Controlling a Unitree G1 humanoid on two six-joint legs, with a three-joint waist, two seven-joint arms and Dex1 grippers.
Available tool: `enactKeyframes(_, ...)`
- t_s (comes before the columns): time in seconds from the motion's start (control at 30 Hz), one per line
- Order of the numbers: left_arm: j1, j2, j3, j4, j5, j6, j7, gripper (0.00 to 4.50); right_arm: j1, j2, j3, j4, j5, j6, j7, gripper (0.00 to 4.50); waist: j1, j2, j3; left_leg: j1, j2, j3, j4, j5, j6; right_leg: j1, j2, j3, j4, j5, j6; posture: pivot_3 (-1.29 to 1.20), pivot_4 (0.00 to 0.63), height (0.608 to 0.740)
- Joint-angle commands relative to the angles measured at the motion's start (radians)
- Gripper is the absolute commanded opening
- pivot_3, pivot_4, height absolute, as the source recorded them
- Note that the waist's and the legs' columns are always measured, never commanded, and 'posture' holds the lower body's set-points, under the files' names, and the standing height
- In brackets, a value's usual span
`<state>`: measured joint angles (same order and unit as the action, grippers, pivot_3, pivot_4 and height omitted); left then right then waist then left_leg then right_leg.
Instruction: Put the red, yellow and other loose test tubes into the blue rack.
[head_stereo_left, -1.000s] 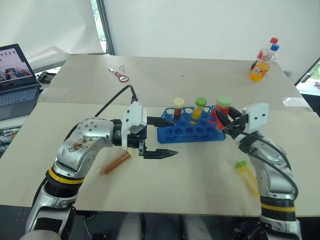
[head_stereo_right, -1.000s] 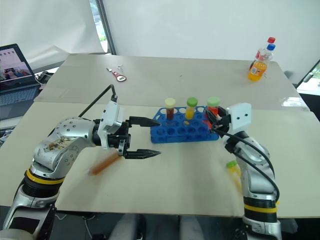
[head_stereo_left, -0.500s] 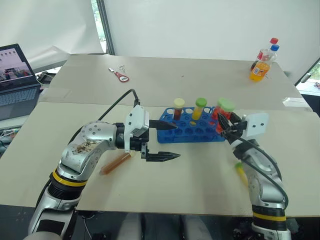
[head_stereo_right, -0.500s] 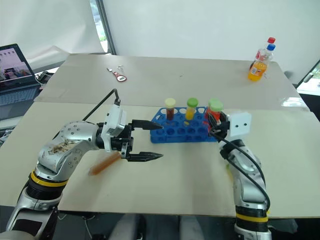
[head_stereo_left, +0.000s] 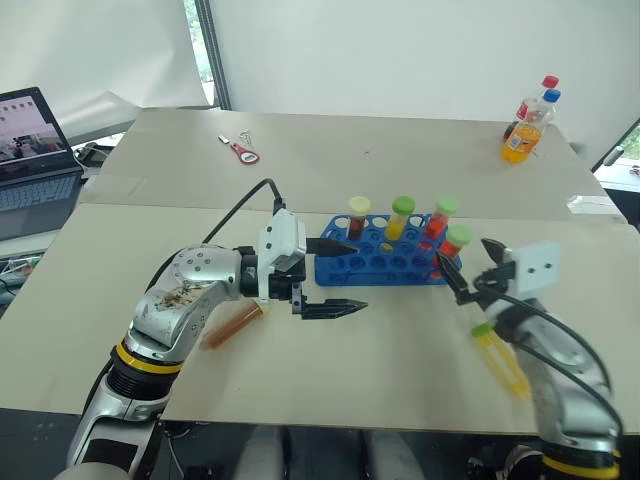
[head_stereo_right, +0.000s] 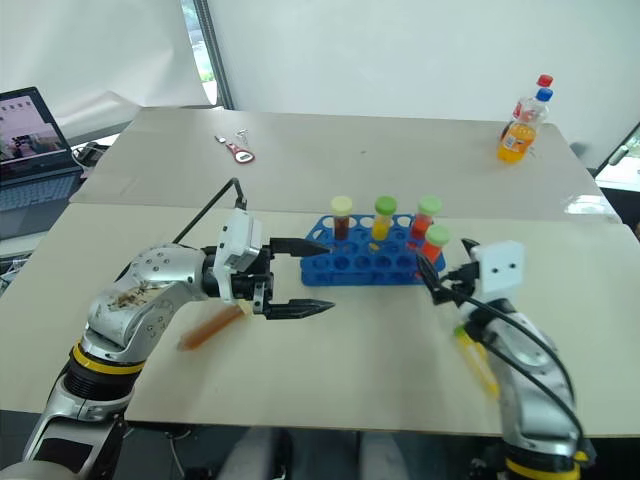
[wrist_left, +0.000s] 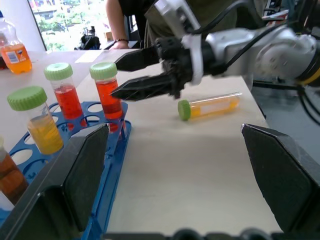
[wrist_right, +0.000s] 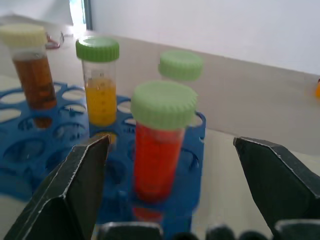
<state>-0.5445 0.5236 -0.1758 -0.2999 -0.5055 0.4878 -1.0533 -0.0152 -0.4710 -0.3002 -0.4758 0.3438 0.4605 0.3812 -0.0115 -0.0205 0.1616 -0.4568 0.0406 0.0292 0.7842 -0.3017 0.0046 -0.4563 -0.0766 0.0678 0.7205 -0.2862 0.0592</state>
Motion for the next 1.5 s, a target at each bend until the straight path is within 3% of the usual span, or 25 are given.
enactKeyframes(0.03, -0.011, 0.005, -0.003, -0.009, 0.017, -0.033, -0.013, 4.50, 0.022, -0.072, -0.086, -0.130, 0.105, 0.106, 0.041, 4.47, -0.001, 0.000, 0.000, 0.000, 0.000, 0.000, 0.000, 0.000, 0.000, 0.000, 0.000, 0.000, 0.000, 0.000, 0.000, 0.00, 0.150, 0.671)
enactKeyframes(0.2, -0.011, 0.072, -0.022, -0.006, 0.019, -0.069, -0.137, 4.50, 0.096, -0.379, -0.221, -0.290, 0.249, 0.531, 0.104, 4.47, -0.001, 0.000, 0.000, 0.000, 0.000, 0.000, 0.000, 0.000, 0.000, 0.000, 0.000, 0.000, 0.000, 0.000, 0.000, 0.00, 0.150, 0.671)
enactKeyframes(0.43, 0.025, 0.133, -0.054, -0.070, 0.021, -0.115, -0.257, 4.50, 0.062, -0.631, -0.238, -0.230, 0.386, 0.917, 0.189, 4.47, -0.001, 0.000, 0.000, 0.000, 0.000, -0.001, 0.000, 0.000, 0.001, 0.002, 0.001, 0.000, -0.003, 0.000, 0.000, 0.00, 0.150, 0.671)
enactKeyframes(0.9, 0.077, 0.111, -0.074, -0.121, 0.032, -0.140, -0.244, 4.50, -0.099, -0.751, 0.139, 0.022, 0.332, 0.897, 0.296, 4.47, 0.000, -0.001, 0.000, 0.000, 0.000, -0.001, 0.000, 0.001, 0.002, 0.003, 0.000, 0.000, -0.004, 0.000, 0.000, 0.00, 0.150, 0.671)
enactKeyframes(1.27, 0.099, 0.104, -0.081, -0.122, 0.045, -0.145, -0.208, 4.50, -0.169, -0.758, 0.251, 0.015, 0.311, 0.898, 0.332, 1.03, 0.002, -0.001, 0.000, 0.000, 0.000, -0.001, 0.000, 0.001, 0.002, 0.003, 0.000, 0.000, -0.004, 0.000, 0.000, 0.00, 0.150, 0.671)
enactKeyframes(1.43, 0.092, 0.103, -0.050, -0.086, 0.020, -0.132, -0.208, 4.50, -0.196, -0.741, 0.204, -0.019, 0.292, 0.823, 0.333, 0.97, 0.002, -0.001, 0.000, 0.000, 0.000, -0.001, 0.000, 0.001, 0.002, 0.002, 0.000, 0.000, -0.003, 0.000, 0.000, 0.00, 0.150, 0.671)
enactKeyframes(1.5, 0.094, 0.103, -0.021, -0.071, -0.008, -0.120, -0.207, 4.50, -0.210, -0.672, 0.146, -0.048, 0.319, 0.812, 0.308, 0.97, 0.001, -0.001, 0.000, 0.000, 0.000, -0.001, 0.000, 0.001, 0.002, 0.002, 0.000, 0.000, -0.003, 0.000, 0.000, 0.00, 0.150, 0.671)
